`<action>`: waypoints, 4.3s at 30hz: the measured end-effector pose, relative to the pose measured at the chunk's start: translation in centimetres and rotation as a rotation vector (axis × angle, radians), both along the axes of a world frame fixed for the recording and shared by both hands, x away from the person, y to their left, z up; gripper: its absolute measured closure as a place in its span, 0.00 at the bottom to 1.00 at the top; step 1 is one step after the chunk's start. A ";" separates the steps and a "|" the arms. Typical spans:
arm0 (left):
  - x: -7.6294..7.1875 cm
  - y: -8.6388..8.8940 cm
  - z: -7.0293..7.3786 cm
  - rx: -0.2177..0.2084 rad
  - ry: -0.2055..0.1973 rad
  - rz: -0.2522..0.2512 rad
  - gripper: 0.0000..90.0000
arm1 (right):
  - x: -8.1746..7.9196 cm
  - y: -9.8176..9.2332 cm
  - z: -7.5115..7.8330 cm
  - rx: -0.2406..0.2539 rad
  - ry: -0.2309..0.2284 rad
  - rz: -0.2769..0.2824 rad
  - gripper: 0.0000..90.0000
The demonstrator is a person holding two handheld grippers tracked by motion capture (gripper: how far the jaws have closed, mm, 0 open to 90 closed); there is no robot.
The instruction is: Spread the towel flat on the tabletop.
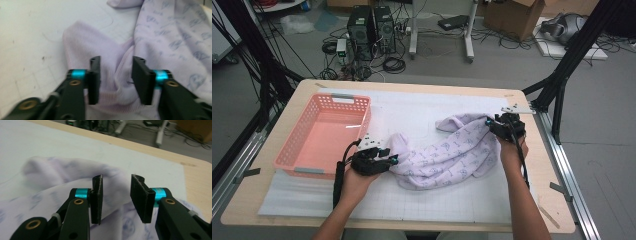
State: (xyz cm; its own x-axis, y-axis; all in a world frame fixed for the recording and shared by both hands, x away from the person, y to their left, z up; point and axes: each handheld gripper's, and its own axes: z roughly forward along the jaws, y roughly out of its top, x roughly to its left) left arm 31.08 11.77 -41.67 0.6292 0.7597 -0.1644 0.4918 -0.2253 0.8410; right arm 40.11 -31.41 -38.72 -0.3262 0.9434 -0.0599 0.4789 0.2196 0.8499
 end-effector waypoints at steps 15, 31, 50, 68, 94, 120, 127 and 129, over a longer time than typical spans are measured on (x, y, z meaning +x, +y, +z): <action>3.5 -6.0 -0.7 0.083 0.010 -0.211 0.47 | -11.4 -0.6 -2.9 0.005 0.125 0.202 0.58; 4.6 -5.8 -0.9 0.145 0.010 -0.058 0.92 | -11.0 3.9 -5.3 -0.119 0.213 0.428 0.94; 5.6 -4.9 -1.3 0.020 -0.061 0.056 0.64 | -0.9 -3.3 -2.3 -0.024 0.168 -0.004 0.91; -0.9 -2.1 -2.1 0.047 -0.042 -0.095 0.45 | -11.0 -2.3 -3.0 -0.013 0.067 0.120 0.67; 0.1 -11.6 2.7 -0.152 0.006 -0.316 0.88 | -12.1 -0.9 -3.9 0.067 0.115 0.237 0.64; -0.3 -7.8 1.4 -0.116 0.010 -0.253 0.88 | -12.1 1.5 -2.1 -0.085 0.193 0.570 0.87; -0.9 -9.6 0.9 -0.106 -0.026 -0.271 0.88 | -10.4 -1.2 1.3 -0.109 0.190 0.490 0.86; -0.3 -9.0 0.8 -0.079 -0.041 -0.213 0.88 | -8.6 0.0 1.3 -0.144 0.203 0.475 0.85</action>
